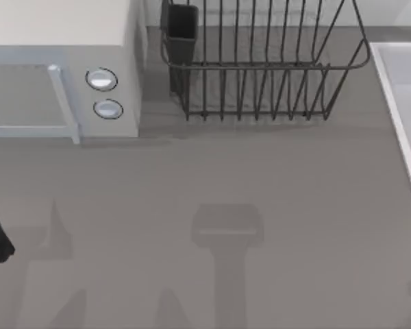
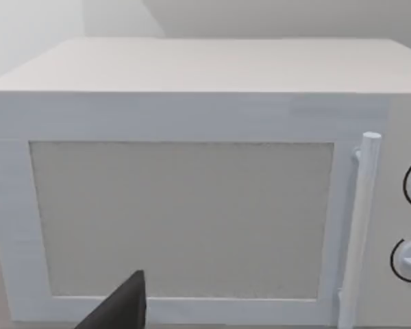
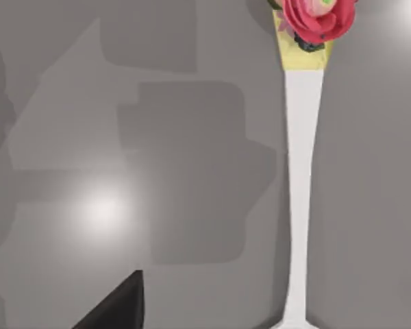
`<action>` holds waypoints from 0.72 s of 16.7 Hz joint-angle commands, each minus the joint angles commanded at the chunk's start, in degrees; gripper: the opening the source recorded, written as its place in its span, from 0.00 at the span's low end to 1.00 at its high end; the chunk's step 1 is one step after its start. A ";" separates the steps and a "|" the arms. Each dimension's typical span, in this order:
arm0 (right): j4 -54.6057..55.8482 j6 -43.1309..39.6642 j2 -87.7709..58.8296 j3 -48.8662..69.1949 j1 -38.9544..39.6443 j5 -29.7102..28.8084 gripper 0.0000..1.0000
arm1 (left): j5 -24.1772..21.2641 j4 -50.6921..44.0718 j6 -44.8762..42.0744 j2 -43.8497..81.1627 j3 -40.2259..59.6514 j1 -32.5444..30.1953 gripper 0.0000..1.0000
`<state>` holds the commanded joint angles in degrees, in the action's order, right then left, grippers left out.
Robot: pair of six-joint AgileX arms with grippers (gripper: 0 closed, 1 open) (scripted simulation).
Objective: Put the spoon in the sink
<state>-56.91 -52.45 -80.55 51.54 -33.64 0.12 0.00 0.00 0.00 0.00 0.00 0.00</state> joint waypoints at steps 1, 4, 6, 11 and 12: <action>-1.28 -1.32 -1.88 1.46 -0.85 0.05 1.00 | 0.00 0.00 0.00 0.00 0.00 0.00 1.00; -2.87 -3.01 -4.43 3.40 -1.94 0.14 1.00 | 0.00 0.00 0.00 0.00 0.00 0.00 1.00; -2.87 -3.01 -4.43 3.40 -1.94 0.14 1.00 | 0.00 0.00 0.00 0.00 0.00 0.00 1.00; -0.60 -2.82 -5.37 1.89 -1.71 0.13 1.00 | 0.00 0.00 0.00 0.00 0.00 0.00 1.00; 1.30 -2.76 -6.26 0.86 -1.71 0.13 1.00 | 0.00 0.00 0.00 0.00 0.00 0.00 1.00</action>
<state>-55.61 -55.22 -86.81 52.40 -35.35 0.26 0.00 0.00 0.00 0.00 0.00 0.00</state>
